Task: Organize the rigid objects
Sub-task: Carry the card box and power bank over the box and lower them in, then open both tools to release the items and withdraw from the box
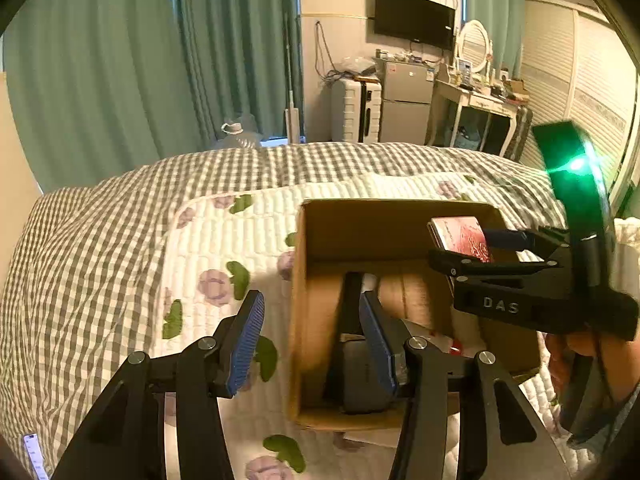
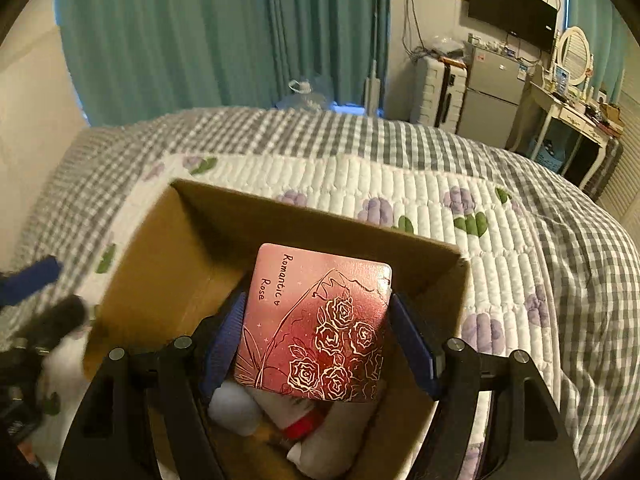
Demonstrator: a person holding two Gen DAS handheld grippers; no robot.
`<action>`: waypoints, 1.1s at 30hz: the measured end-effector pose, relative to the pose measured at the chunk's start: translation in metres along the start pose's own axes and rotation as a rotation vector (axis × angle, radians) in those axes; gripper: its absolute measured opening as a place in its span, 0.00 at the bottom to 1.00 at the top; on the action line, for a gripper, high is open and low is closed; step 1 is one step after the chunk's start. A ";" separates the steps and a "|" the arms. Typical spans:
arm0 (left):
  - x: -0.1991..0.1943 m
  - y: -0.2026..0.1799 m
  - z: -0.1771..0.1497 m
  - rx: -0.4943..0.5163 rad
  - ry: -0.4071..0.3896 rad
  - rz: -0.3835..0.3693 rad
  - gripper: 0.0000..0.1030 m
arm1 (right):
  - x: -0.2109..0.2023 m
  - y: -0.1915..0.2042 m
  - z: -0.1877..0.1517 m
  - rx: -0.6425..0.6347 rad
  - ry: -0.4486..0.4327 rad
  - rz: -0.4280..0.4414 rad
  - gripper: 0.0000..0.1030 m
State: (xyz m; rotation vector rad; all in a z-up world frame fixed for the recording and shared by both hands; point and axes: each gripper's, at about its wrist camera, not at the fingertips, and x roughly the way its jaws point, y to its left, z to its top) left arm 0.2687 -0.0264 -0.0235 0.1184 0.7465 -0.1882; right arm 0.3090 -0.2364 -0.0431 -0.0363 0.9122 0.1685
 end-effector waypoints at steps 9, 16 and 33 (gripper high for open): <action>-0.007 0.019 -0.011 -0.028 -0.027 0.018 0.62 | 0.002 -0.002 0.001 0.010 -0.004 -0.025 0.74; -0.056 0.013 -0.034 -0.033 -0.031 0.003 0.81 | -0.069 0.003 -0.021 -0.012 -0.076 -0.078 0.85; -0.076 -0.005 -0.128 -0.045 -0.015 0.082 0.99 | -0.114 0.024 -0.147 0.005 -0.058 -0.013 1.00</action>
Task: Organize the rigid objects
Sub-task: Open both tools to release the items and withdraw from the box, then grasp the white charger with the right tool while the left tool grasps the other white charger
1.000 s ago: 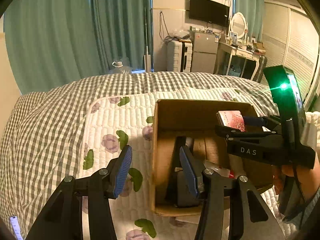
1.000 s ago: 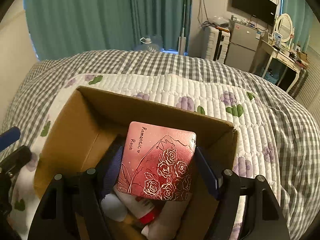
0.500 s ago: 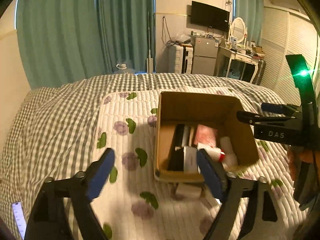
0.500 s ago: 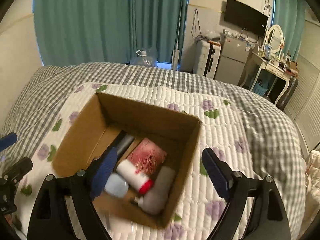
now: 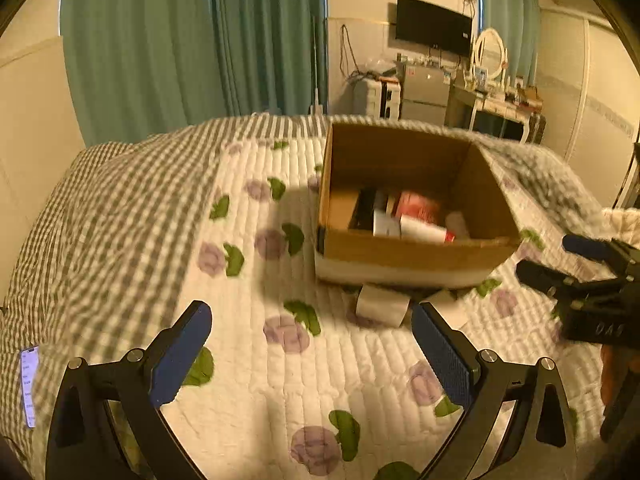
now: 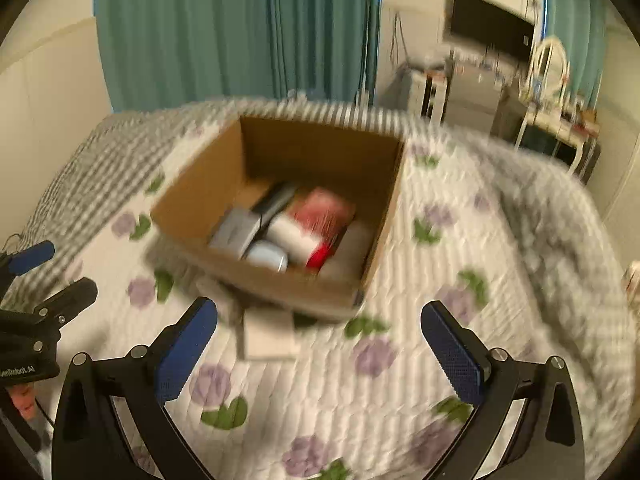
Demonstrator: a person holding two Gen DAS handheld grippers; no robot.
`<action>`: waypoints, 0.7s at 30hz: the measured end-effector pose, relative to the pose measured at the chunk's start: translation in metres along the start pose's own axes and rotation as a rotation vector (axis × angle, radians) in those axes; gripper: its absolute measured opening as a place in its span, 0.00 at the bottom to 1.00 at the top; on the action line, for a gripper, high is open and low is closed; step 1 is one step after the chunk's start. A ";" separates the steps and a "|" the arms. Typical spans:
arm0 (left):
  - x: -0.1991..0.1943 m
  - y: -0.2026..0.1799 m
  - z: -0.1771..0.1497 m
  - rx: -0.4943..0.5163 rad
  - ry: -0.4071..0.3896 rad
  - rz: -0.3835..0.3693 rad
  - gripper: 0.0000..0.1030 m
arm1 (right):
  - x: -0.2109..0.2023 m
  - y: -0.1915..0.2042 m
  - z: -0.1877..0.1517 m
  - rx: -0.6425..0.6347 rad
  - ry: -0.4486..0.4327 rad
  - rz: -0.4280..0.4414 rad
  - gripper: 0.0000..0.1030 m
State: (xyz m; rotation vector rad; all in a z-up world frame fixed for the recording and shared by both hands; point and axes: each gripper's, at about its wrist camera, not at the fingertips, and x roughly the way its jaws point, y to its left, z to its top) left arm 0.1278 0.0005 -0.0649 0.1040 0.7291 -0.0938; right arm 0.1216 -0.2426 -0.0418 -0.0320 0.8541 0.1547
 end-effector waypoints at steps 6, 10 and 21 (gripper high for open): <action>0.032 -0.006 -0.020 0.034 0.061 0.022 0.99 | 0.059 0.011 -0.031 -0.012 0.116 0.022 0.91; 0.046 -0.003 -0.025 0.035 0.096 0.023 0.99 | 0.089 0.017 -0.037 -0.004 0.179 0.071 0.73; 0.063 -0.016 -0.025 0.049 0.149 -0.033 0.99 | 0.100 0.018 -0.050 0.020 0.195 0.108 0.49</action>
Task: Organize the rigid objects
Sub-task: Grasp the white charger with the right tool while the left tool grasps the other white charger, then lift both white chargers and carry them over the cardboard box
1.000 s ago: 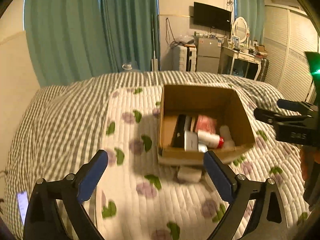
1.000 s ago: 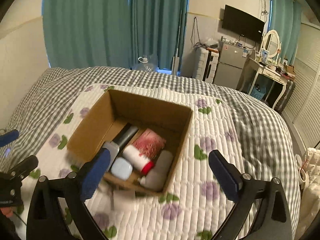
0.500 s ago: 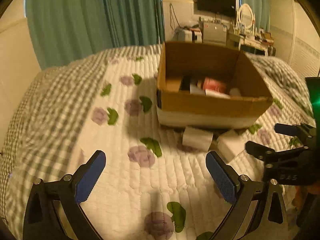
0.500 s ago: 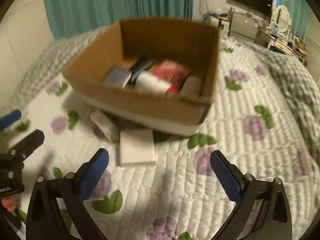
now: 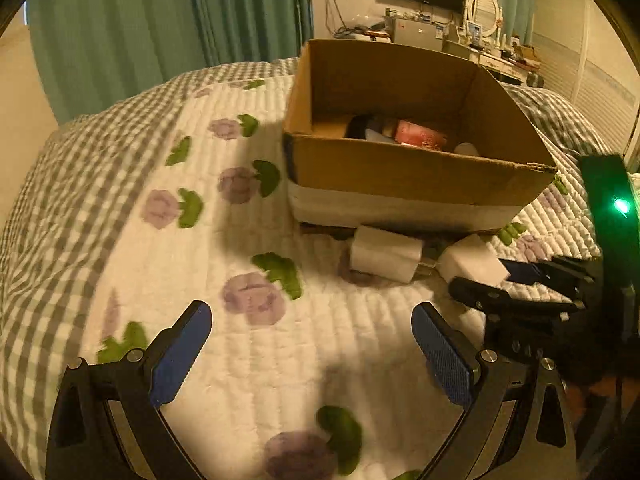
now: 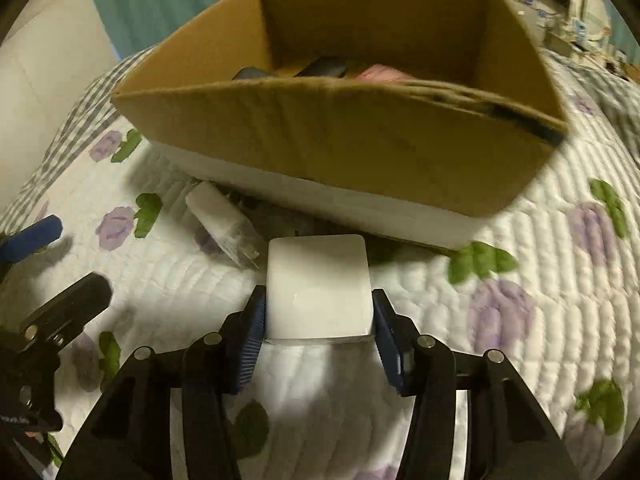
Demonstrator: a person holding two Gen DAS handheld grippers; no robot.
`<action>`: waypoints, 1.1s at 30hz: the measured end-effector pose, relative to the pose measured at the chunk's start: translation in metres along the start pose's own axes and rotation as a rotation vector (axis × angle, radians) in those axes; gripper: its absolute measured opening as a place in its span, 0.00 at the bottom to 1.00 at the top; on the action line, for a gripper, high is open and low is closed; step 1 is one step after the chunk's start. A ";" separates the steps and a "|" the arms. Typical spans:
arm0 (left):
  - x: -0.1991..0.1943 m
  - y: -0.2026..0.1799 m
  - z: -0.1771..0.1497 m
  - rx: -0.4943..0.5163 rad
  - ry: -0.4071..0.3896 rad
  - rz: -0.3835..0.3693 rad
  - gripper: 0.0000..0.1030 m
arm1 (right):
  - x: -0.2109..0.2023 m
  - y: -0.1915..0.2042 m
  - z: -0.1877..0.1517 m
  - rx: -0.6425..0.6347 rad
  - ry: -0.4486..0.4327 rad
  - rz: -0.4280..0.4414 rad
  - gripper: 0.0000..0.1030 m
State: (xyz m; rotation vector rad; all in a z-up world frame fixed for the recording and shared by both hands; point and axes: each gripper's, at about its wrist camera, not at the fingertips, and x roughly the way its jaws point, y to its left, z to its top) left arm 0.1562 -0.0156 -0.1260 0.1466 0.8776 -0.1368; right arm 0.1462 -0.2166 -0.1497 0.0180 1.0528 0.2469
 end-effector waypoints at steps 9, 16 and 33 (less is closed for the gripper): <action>0.032 -0.026 0.009 0.010 0.023 -0.002 0.99 | -0.029 -0.032 -0.023 0.152 -0.100 -0.120 0.49; 0.058 -0.028 0.016 -0.031 0.043 -0.031 0.88 | -0.025 -0.027 -0.025 0.151 -0.094 -0.136 0.49; 0.060 -0.037 0.008 0.054 0.031 -0.099 0.52 | -0.008 -0.018 -0.008 0.133 -0.076 -0.112 0.48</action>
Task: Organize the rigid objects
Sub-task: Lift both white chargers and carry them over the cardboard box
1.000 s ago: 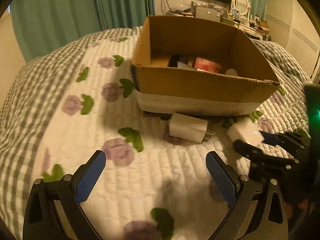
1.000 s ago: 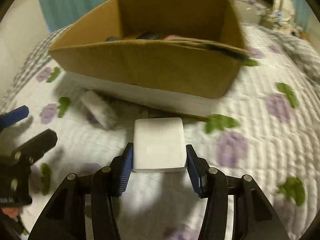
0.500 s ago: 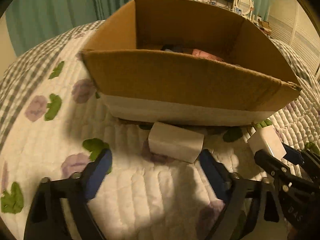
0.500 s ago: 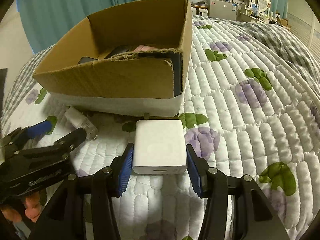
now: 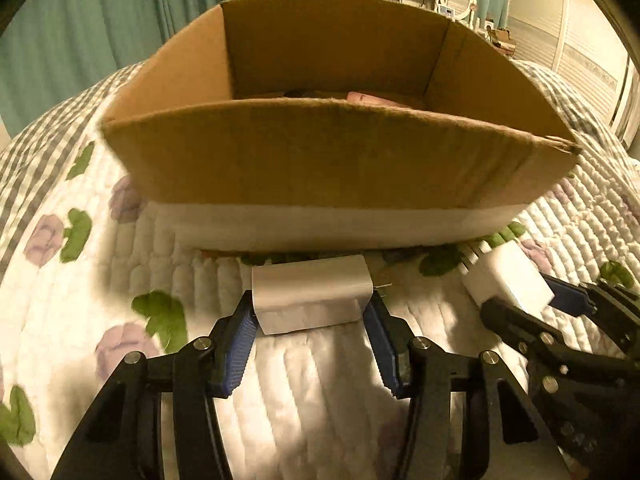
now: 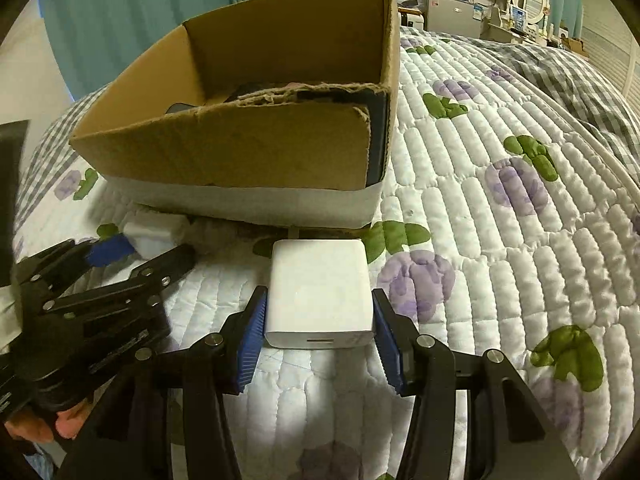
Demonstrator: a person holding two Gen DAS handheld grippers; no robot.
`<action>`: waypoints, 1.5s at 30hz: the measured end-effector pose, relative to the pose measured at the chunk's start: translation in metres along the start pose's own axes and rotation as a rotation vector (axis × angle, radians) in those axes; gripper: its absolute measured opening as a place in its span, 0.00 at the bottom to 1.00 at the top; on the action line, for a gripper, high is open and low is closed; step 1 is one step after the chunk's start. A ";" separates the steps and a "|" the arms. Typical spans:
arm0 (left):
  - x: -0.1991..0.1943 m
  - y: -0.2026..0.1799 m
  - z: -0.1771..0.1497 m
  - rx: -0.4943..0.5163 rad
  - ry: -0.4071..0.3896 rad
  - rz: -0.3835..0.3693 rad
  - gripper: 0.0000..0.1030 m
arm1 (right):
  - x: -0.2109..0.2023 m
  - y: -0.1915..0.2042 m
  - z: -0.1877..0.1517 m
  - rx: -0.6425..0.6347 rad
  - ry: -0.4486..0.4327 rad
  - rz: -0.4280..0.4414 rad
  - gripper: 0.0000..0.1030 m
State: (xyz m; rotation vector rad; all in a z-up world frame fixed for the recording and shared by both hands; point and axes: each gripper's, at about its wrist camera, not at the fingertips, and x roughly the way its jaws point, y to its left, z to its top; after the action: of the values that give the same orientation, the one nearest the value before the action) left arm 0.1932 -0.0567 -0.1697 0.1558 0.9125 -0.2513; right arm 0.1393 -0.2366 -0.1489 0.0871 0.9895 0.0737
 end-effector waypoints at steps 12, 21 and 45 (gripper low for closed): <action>-0.067 0.000 -0.020 -0.047 -0.018 0.022 0.52 | -0.046 0.005 -0.018 -0.028 -0.063 0.068 0.48; -0.128 -0.003 -0.007 -0.071 -0.112 -0.006 0.52 | -0.105 0.010 -0.011 -0.062 -0.174 0.063 0.48; -0.050 -0.004 0.154 0.019 -0.167 -0.023 0.52 | -0.100 -0.018 0.155 -0.115 -0.325 0.070 0.48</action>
State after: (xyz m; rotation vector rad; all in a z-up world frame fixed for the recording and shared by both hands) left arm 0.2796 -0.0899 -0.0368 0.1395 0.7465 -0.2904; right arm 0.2141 -0.2706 0.0170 0.0271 0.6558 0.1752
